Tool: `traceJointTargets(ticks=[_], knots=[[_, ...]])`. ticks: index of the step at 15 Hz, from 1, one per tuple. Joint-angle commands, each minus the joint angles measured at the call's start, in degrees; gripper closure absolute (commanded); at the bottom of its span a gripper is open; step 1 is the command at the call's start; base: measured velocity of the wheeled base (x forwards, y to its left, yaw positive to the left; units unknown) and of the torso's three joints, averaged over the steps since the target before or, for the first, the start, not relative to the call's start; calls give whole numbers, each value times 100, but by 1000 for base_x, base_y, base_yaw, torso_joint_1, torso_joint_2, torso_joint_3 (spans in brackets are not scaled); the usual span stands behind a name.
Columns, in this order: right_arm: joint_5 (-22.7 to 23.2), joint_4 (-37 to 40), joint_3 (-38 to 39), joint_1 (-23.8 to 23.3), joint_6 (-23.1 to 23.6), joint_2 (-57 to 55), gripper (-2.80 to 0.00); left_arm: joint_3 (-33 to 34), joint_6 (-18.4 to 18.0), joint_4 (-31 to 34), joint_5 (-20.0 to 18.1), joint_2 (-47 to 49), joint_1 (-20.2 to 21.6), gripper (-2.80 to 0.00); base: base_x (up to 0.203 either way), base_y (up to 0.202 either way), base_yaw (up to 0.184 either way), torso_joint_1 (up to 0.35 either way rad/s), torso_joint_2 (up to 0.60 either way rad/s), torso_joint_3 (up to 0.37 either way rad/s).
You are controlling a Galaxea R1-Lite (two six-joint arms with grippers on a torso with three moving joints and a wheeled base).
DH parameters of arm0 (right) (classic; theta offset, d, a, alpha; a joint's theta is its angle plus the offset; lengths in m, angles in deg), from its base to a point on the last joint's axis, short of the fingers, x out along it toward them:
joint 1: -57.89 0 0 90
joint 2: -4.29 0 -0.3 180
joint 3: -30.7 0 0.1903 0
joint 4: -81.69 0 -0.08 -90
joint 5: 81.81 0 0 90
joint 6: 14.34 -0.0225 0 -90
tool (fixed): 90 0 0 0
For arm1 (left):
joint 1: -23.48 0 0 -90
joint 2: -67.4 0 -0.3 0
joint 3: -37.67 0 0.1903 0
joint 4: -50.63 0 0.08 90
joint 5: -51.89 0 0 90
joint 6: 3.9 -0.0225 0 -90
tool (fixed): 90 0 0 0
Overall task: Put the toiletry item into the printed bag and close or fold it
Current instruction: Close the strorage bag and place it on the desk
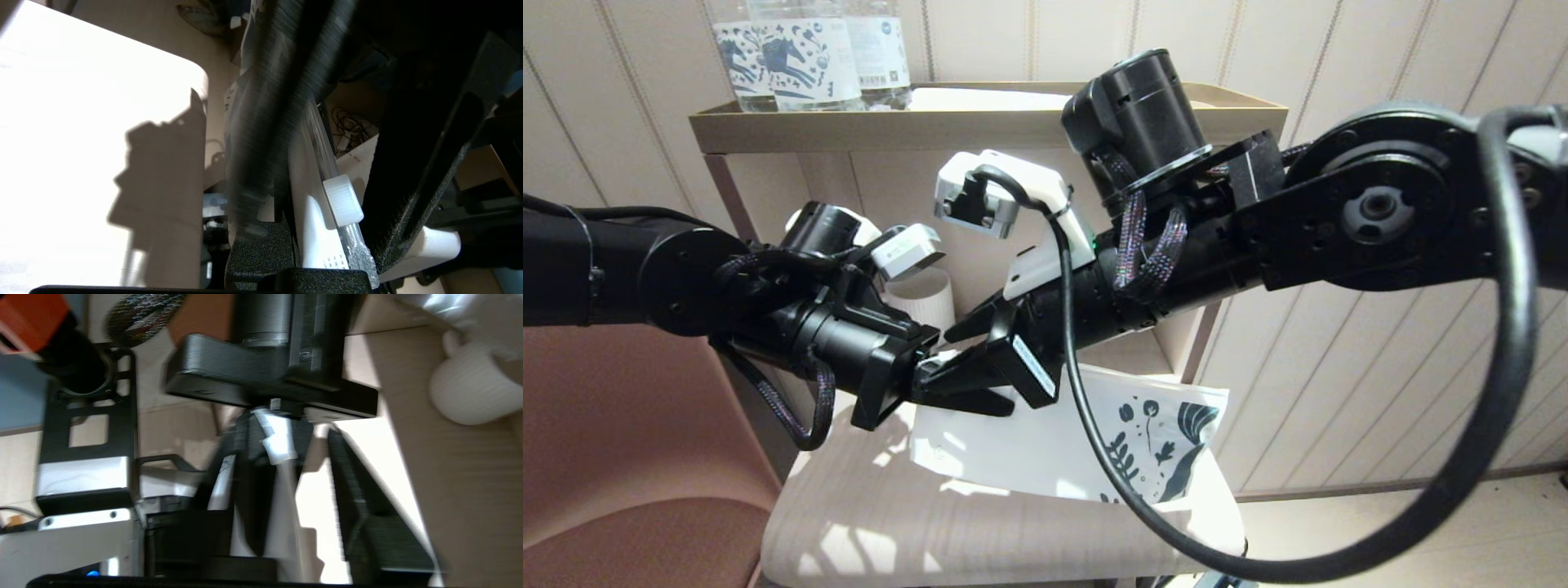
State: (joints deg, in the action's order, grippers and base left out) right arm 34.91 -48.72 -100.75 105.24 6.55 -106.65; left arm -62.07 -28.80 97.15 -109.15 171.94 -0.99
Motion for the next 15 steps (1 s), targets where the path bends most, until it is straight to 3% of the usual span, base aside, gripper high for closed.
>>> traceJointTargets(ticks=[1,15], knots=[[17,15,-2,2,12,-6,0,0,-14,14,-84,22,4,0,0,0,0,0,0,0],[26,-12,479,-215,21,203,0,0,-252,49,-112,14,153,0,0,0,0,0,0,0]])
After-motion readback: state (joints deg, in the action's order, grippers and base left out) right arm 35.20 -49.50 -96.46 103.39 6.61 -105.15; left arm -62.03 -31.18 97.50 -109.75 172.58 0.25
